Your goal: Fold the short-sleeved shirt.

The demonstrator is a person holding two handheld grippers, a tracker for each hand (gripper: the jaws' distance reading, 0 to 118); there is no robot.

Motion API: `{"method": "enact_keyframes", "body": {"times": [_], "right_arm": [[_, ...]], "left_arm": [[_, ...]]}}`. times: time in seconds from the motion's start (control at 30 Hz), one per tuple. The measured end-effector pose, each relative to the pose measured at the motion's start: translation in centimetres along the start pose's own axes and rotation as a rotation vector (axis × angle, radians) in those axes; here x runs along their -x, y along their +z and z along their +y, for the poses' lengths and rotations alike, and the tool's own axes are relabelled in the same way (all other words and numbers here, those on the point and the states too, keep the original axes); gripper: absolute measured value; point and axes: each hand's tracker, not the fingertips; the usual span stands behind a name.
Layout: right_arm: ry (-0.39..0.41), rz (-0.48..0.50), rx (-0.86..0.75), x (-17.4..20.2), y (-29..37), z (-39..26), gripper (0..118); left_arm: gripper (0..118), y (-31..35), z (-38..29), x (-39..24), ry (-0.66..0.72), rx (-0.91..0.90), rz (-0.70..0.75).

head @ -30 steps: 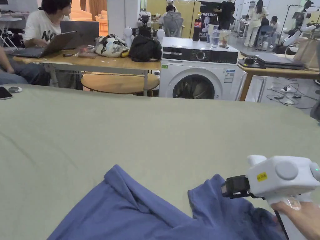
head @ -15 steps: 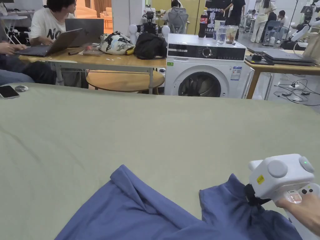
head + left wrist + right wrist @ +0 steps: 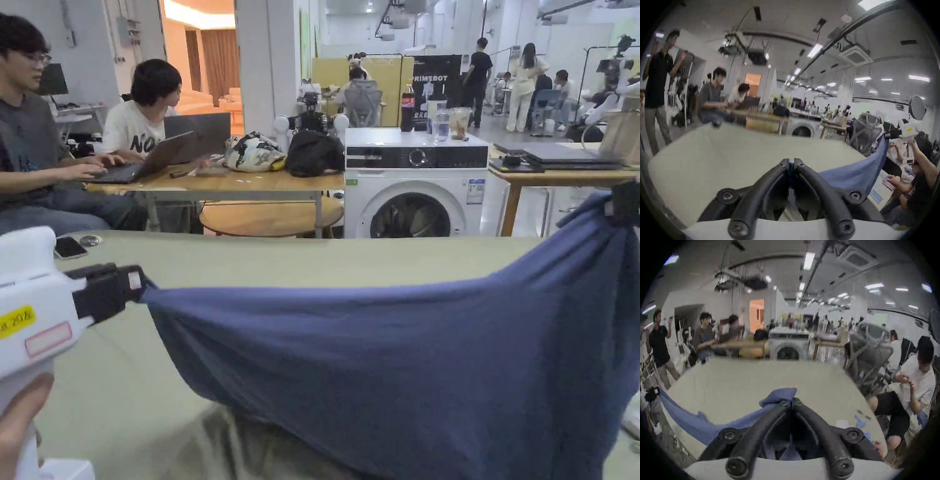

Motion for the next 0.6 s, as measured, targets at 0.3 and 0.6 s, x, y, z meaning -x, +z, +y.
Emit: {"method": "enact_keyframes", "body": {"times": [0.3, 0.6], "right_arm": [[-0.093, -0.082, -0.208, 0.4, 0.5, 12.2, 0], [-0.068, -0.141, -0.271, 2.9, -6.1, 21.6, 0]], "left_arm": [[0, -9.5, 16.7, -3.0, -0.138, -0.065, 0.091], [0, -16.3, 22.5, -2.0, -0.112, -0.073, 0.138]]}}
